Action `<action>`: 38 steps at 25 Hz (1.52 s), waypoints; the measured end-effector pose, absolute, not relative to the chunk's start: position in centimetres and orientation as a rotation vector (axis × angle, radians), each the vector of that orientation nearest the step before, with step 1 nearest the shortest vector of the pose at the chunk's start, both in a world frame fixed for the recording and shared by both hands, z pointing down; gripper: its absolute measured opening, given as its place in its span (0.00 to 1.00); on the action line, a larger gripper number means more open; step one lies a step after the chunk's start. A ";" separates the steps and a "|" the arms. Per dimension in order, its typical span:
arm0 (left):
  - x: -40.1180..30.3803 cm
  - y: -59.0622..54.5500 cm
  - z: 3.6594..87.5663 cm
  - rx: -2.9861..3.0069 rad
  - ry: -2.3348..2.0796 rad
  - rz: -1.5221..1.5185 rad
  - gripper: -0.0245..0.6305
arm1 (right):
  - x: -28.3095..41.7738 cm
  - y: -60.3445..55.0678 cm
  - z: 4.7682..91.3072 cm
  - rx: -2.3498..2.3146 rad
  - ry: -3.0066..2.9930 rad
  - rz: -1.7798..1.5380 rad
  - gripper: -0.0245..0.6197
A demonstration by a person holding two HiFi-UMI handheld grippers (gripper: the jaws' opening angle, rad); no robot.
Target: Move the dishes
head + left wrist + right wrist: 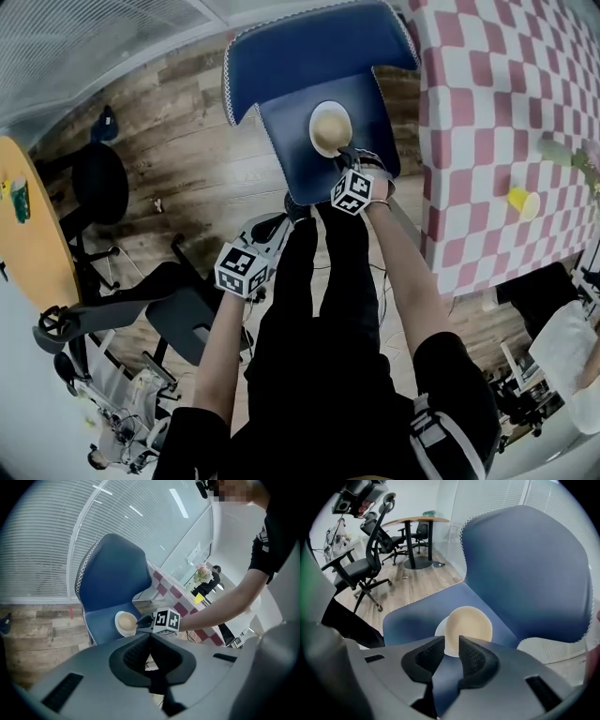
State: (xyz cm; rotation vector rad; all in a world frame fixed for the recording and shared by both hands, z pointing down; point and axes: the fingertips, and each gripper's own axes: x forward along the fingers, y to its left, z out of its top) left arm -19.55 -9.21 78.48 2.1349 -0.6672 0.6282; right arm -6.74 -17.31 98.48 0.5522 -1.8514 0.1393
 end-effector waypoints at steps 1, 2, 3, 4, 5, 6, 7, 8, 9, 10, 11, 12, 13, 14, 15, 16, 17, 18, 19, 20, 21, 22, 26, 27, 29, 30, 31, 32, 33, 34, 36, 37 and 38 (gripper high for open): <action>-19.6 -9.4 78.9 2.133 -0.667 0.632 0.07 | -6.6 -17.4 99.1 0.553 -1.847 0.148 0.21; -19.6 -9.5 79.3 2.133 -0.667 0.636 0.07 | -6.5 -17.6 99.8 0.554 -1.842 0.158 0.21; -19.6 -9.8 79.7 2.132 -0.669 0.637 0.07 | -6.4 -17.7 100.4 0.555 -1.836 0.168 0.21; -19.6 -10.0 80.0 2.130 -0.673 0.635 0.07 | -6.3 -17.8 100.9 0.555 -1.831 0.175 0.21; -19.7 -10.3 80.3 2.126 -0.679 0.630 0.07 | -6.3 -17.9 101.4 0.553 -1.826 0.177 0.22; -19.7 -10.6 80.6 2.122 -0.685 0.625 0.07 | -6.3 -18.1 101.8 0.549 -1.823 0.170 0.22; -19.7 -10.8 80.8 2.118 -0.690 0.622 0.07 | -6.3 -18.2 102.2 0.544 -1.821 0.157 0.22; -19.6 -10.9 81.0 2.116 -0.695 0.621 0.07 | -6.3 -18.3 102.6 0.535 -1.819 0.139 0.22; -19.6 -11.1 81.2 2.116 -0.697 0.622 0.07 | -6.3 -18.4 103.0 0.523 -1.817 0.118 0.21; -19.4 -11.1 81.3 2.118 -0.697 0.625 0.07 | -6.4 -18.5 103.3 0.506 -1.815 0.094 0.21; -19.3 -11.2 81.5 2.119 -0.696 0.627 0.07 | -6.5 -18.6 103.6 0.488 -1.813 0.070 0.21; -19.2 -11.2 81.6 2.119 -0.693 0.630 0.07 | -6.6 -18.6 103.9 0.469 -1.810 0.047 0.21; -19.1 -11.1 81.8 2.118 -0.690 0.633 0.07 | -6.8 -18.6 104.2 0.452 -1.809 0.031 0.20; -19.1 -11.0 81.9 2.117 -0.687 0.637 0.07 | -7.0 -18.5 104.4 0.440 -1.809 0.021 0.20; -19.0 -10.9 82.1 2.116 -0.685 0.640 0.07 | -7.1 -18.5 104.6 0.431 -1.811 0.016 0.19; -19.0 -10.8 82.2 2.114 -0.683 0.642 0.07 | -7.3 -18.5 104.8 0.426 -1.812 0.013 0.18; -19.0 -10.8 82.3 2.111 -0.683 0.644 0.07 | -7.4 -18.6 104.9 0.421 -1.812 0.007 0.17; -19.0 -10.8 82.3 2.108 -0.683 0.646 0.07 | -7.5 -18.7 104.9 0.417 -1.812 -0.006 0.14; -19.1 -10.8 82.3 2.108 -0.683 0.648 0.07 | -7.6 -18.8 104.9 0.418 -1.811 -0.027 0.13; -19.0 -10.9 82.4 2.111 -0.682 0.651 0.07 | -7.7 -19.1 104.7 0.424 -1.809 -0.048 0.10; -19.0 -11.0 82.4 2.115 -0.681 0.655 0.07 | -7.7 -19.3 104.5 0.430 -1.809 -0.061 0.09; -19.0 -11.1 82.3 2.119 -0.679 0.656 0.07 | -7.7 -19.5 104.3 0.433 -1.808 -0.068 0.09; -19.1 -11.5 81.4 2.127 -0.685 0.646 0.07 | -7.8 -19.7 103.4 0.418 -1.798 -0.081 0.08; -19.1 -11.5 81.1 2.131 -0.686 0.643 0.07 | -7.8 -19.7 103.0 0.418 -1.794 -0.082 0.08; -19.1 -11.6 80.2 2.141 -0.683 0.640 0.07 | -7.8 -19.8 101.9 0.422 -1.791 -0.086 0.08; -19.0 -11.6 79.6 2.148 -0.679 0.640 0.07 | -7.7 -19.7 101.2 0.424 -1.790 -0.089 0.08; -19.0 -11.5 78.9 2.155 -0.675 0.637 0.07 | -7.7 -19.6 100.4 0.426 -1.787 -0.093 0.08; -18.9 -11.4 78.1 2.163 -0.671 0.632 0.07 | -7.6 -19.5 99.5 0.427 -1.782 -0.097 0.08; -18.9 -11.4 77.1 2.170 -0.670 0.626 0.07 | -7.4 -19.5 98.6 0.430 -1.776 -0.101 0.08; -18.9 -11.5 76.2 2.178 -0.671 0.619 0.07 | -7.3 -19.4 97.6 0.432 -1.770 -0.103 0.08; -19.2 -11.6 74.3 2.196 -0.674 0.609 0.07 | -7.3 -19.6 95.3 0.442 -1.762 -0.111 0.08; -19.3 -11.5 73.4 2.204 -0.676 0.606 0.07 | -7.4 -19.7 94.2 0.450 -1.760 -0.116 0.08; -19.5 -11.4 72.6 2.212 -0.677 0.605 0.07 | -7.4 -19.7 93.1 0.457 -1.759 -0.121 0.08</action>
